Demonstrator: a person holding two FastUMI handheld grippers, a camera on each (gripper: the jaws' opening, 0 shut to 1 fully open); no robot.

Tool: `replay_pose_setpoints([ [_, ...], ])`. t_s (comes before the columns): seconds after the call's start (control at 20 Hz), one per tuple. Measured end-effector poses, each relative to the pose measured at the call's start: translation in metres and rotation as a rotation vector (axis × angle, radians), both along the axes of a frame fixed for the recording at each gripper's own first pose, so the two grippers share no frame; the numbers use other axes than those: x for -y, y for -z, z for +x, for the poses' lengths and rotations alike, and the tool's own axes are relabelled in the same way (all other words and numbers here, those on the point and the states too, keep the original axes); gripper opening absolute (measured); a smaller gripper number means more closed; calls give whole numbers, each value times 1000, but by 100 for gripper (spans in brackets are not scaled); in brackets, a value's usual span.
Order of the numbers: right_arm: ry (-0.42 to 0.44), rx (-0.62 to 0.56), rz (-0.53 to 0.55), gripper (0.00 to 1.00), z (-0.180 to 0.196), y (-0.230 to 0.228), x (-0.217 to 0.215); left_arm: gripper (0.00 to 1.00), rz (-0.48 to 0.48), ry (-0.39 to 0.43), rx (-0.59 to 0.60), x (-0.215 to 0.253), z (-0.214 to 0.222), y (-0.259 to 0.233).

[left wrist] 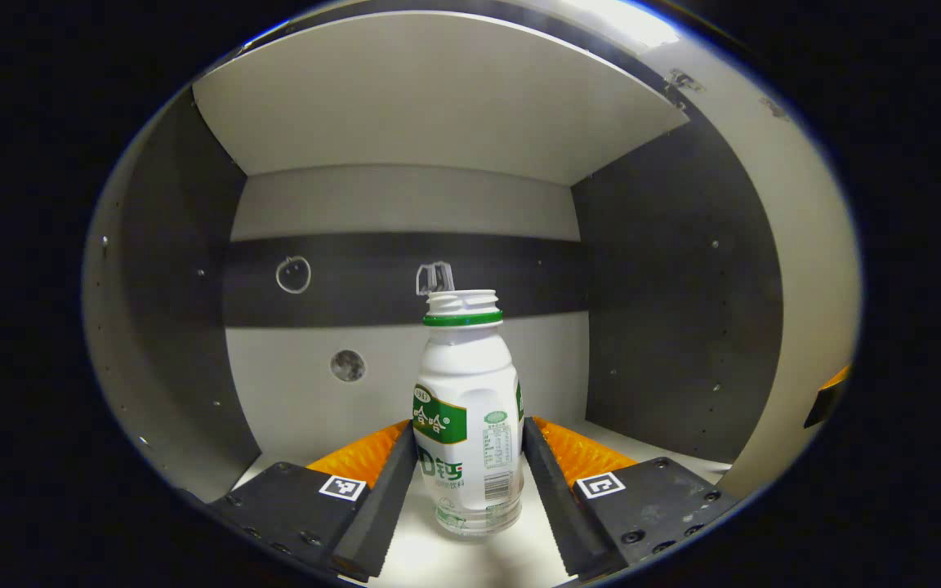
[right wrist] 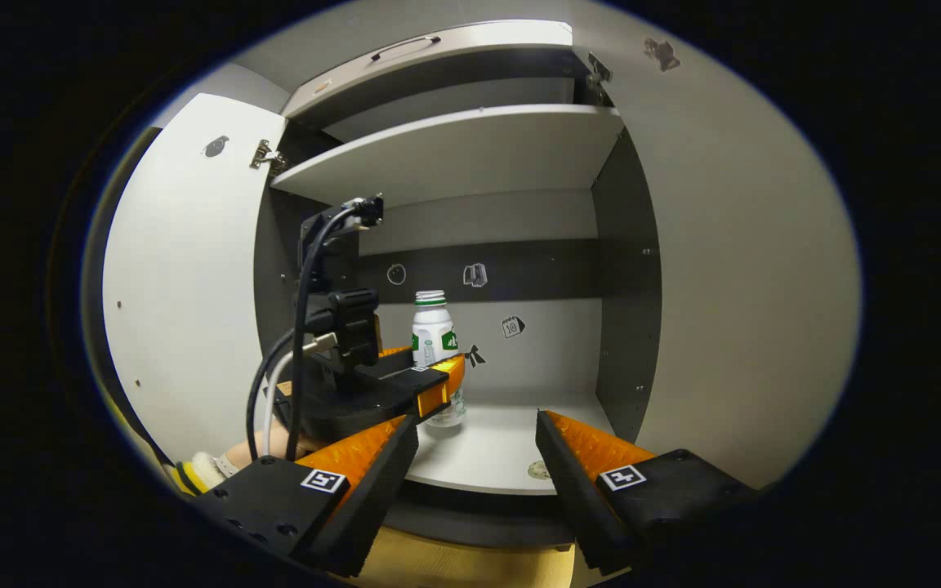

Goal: Grasp the bottle in the cabinet with the left hand and place it on the coaster, then close the right door with the right hand and the left door with the left hand.

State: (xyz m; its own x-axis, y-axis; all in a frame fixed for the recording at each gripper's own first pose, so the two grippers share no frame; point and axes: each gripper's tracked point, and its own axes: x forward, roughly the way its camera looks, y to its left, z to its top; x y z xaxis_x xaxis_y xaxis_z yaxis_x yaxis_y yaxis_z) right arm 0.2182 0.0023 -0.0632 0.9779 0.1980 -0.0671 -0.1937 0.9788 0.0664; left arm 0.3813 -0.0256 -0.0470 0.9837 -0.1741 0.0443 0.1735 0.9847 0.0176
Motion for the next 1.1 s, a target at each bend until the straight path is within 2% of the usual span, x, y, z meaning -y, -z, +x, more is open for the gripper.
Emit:
replay_pose_setpoints([
  [0.25,-3,66,-45,96,-44,-25,-6,80,-41,-5,39,-15,-83,-31],
  [0.55,29,77,-62,97,-100,-31,-10,79,-19,-16,29,-23,-184,-25],
  [0.6,44,81,-73,94,-110,-32,-9,78,-19,-9,21,-21,-201,-20],
  [0.8,126,108,-145,97,-142,-35,2,78,-45,47,-8,-9,-266,10],
  [0.95,191,134,-185,97,-161,-30,12,78,-74,57,-51,-5,-304,49],
  [1.1,246,109,-192,97,-169,-8,20,79,-69,55,-95,1,-333,96],
])
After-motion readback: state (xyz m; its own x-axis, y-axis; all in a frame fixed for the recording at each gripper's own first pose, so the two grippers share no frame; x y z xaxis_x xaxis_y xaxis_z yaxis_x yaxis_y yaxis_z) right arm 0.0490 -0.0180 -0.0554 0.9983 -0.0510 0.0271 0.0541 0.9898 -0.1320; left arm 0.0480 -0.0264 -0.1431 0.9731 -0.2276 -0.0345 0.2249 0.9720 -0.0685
